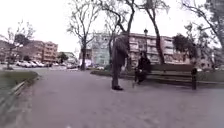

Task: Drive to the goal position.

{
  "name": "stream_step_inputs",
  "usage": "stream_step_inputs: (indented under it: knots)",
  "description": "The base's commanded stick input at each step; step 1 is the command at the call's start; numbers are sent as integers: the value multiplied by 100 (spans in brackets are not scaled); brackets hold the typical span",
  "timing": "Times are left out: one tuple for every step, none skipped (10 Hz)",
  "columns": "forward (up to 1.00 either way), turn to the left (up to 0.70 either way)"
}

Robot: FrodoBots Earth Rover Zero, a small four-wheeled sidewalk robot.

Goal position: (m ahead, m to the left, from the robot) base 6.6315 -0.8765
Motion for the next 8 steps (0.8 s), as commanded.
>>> stream_step_inputs:
  knots:
    - [0,0]
    - [0,0]
    - [0,45]
    - [0,45]
    - [0,45]
    - [0,45]
    - [0,45]
    - [0,45]
